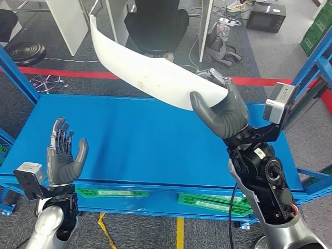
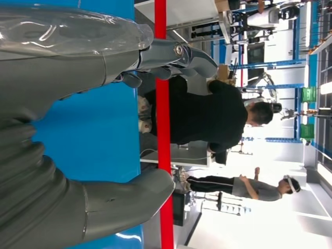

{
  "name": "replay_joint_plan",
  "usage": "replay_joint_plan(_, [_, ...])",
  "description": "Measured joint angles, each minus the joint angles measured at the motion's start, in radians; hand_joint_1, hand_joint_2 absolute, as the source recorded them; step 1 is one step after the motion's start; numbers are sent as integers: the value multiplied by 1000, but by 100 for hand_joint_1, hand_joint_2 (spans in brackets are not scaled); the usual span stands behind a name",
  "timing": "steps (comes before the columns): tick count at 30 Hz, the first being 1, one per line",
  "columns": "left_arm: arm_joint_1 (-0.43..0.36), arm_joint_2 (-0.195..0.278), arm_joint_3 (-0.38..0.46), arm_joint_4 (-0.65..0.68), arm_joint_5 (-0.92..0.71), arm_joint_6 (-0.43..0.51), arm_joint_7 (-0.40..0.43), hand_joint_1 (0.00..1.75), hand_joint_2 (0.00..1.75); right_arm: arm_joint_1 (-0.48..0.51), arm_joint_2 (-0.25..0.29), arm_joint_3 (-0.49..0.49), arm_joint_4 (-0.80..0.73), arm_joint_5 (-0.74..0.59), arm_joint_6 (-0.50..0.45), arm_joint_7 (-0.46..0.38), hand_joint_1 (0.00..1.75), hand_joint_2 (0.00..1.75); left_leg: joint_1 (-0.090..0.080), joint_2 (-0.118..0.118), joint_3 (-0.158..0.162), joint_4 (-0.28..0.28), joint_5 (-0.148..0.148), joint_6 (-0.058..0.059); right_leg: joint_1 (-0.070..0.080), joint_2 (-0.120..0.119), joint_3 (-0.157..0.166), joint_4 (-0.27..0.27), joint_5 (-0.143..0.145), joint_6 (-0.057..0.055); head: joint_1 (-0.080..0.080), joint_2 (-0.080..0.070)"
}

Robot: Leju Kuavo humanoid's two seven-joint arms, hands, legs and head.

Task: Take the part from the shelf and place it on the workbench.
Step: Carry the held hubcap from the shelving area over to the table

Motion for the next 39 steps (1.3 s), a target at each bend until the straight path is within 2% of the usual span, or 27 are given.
replay_joint_plan(9, [0, 0, 0, 0, 3, 1, -2, 0, 175, 2, 0, 1, 0, 5, -1, -4, 175, 175, -6, -1, 0, 5, -7, 7, -3, 0, 2, -1, -3, 6, -2, 0])
replay_joint_plan(12, [0, 0, 0, 0, 3, 1, -2, 0, 175, 2, 0, 1, 0, 5, -1, -4, 175, 175, -9, -1, 0, 8, -11, 13, -5, 0, 5, -2, -6, 11, -3, 0])
replay_joint_plan(14, [-1, -1, 0, -2, 3, 1, -3, 0, 175, 2, 0, 1, -3, 5, -1, -4, 175, 175, -4, 0, 7, 1, -10, 18, -4, -1, 4, 2, -12, 17, -3, 0])
replay_joint_plan(15, [-2, -2, 0, -4, 3, 1, -3, 0, 175, 2, 0, 0, -5, 5, -2, -5, 175, 175, -1, 2, 13, -4, -10, 21, -4, -3, -2, 20, -25, 20, -1, 0])
replay_joint_plan(16, [-2, -3, 0, -5, 3, 1, -4, 0, 175, 2, -1, 0, -7, 5, -2, -5, 175, 175, 3, 3, 20, -9, -10, 25, -4, -6, -20, 61, -48, 23, 3, 0])
replay_joint_plan(18, [-3, -5, 0, -7, 3, 1, -5, 0, 175, 3, -1, 0, -7, 5, -2, -6, 175, 175, 4, 5, 27, -11, -14, 28, -9, -11, -88, 206, -113, 27, 13, 0])
replay_joint_plan(19, [-2, -5, -1, -7, 3, 1, -5, 0, 175, 5, -1, 0, -7, 5, -2, -6, 175, 175, 4, 5, 29, -11, -16, 28, -12, -12, -125, 278, -137, 31, 17, 0])
replay_joint_plan(20, [-1, -5, -1, -7, 3, 1, -5, 0, 175, 7, -1, 1, -7, 5, -2, -6, 175, 175, 5, 3, 31, -10, -17, 26, -14, -12, -150, 319, -144, 33, 19, 0])
replay_joint_plan(21, [1, -5, -1, -7, 3, 1, -5, 0, 175, 8, -1, 1, -7, 5, -2, -5, 175, 175, 5, -2, 33, -9, -19, 23, -17, -13, -154, 318, -130, 35, 21, 0])
replay_joint_plan(22, [2, -5, -1, -7, 3, 1, -5, 0, 175, 8, -1, 1, -7, 5, -3, -5, 175, 175, 7, -8, 36, -8, -22, 20, -20, -12, -134, 271, -96, 36, 23, 0])
replay_joint_plan(23, [2, -5, -1, -7, 3, 1, -5, 0, 175, 8, -1, 1, -7, 5, -3, -5, 175, 175, 8, -15, 40, -6, -25, 15, -23, -6, -98, 193, -55, 37, 26, 0])
replay_joint_plan(25, [1, -5, -2, -7, 3, 3, -5, 0, 175, 8, -1, 1, -7, 5, -4, -5, 175, 175, 9, -27, 41, 0, -30, 4, -27, 19, -28, 58, -7, 38, 29, 0])
replay_joint_plan(26, [1, -5, -2, -8, 3, 5, -5, 0, 175, 8, -2, 1, -8, 5, -4, -4, 175, 175, 9, -33, 39, 2, -30, -3, -27, 28, -10, 26, -1, 36, 28, 0])
replay_joint_plan(27, [1, -5, -2, -9, 3, 7, -5, 0, 175, 9, -2, 2, -8, 6, -5, -4, 175, 175, 10, -40, 36, 3, -28, -9, -24, 30, -5, 19, -6, 31, 27, 0])
replay_joint_plan(29, [3, -5, -2, -12, 3, 9, -3, 0, 175, 9, -2, 5, -10, 6, -8, 0, 175, 175, 14, -48, 31, 5, -27, -21, -21, 13, -2, 18, -2, 17, 23, 0])
replay_joint_plan(30, [3, -5, -2, -13, 3, 10, -1, 0, 175, 9, -2, 5, -12, 6, -10, 4, 175, 175, 14, -42, 26, 17, -35, -26, -21, 4, 0, 16, -1, 10, 19, 0])
replay_joint_plan(31, [3, -5, -2, -16, 3, 12, 1, 0, 175, 8, -2, 5, -14, 6, -13, 6, 175, 175, 14, -32, 10, 50, -53, -30, -21, -5, 2, 14, 0, 4, 13, 0])
replay_joint_plan(32, [4, -5, -2, -18, 3, 13, 3, 0, 175, 8, -2, 5, -16, 6, -16, 9, 175, 175, 14, -19, -18, 107, -82, -33, -21, -14, 4, 12, 0, -2, 7, 0])
replay_joint_plan(34, [6, -5, -3, -20, 3, 17, 8, 0, 175, 9, -2, 5, -17, 6, -18, 13, 175, 175, 13, -4, -97, 259, -146, -36, -17, -33, 3, 12, -2, -9, -5, 0])
replay_joint_plan(35, [9, -5, -3, -20, 2, 19, 11, 0, 175, 9, -2, 6, -17, 6, -18, 14, 175, 175, 13, -2, -127, 314, -161, -36, -14, -43, 3, 12, -3, -10, -8, 0])
replay_joint_plan(36, [11, -5, -4, -21, 2, 19, 13, 0, 175, 10, -2, 7, -18, 5, -19, 17, 175, 175, 13, -1, -139, 331, -157, -34, -12, -52, 4, 12, -4, -12, -10, 0])
replay_joint_plan(37, [13, -4, -4, -23, 1, 20, 15, 0, 175, 10, -2, 8, -19, 5, -20, 19, 175, 175, 12, 1, -129, 307, -136, -30, -10, -61, 5, 12, -5, -12, -11, 0])
replay_joint_plan(38, [13, -4, -4, -26, 0, 21, 17, 0, 175, 10, -2, 8, -21, 5, -21, 21, 175, 175, 9, 10, -95, 239, -100, -23, -8, -70, 7, 12, -7, -13, -12, 0])
replay_joint_plan(39, [13, -4, -5, -29, -1, 21, 18, 0, 175, 9, -2, 9, -23, 5, -22, 22, 175, 175, 3, 35, -51, 155, -67, -14, -6, -79, 10, 12, -9, -12, -13, 0])
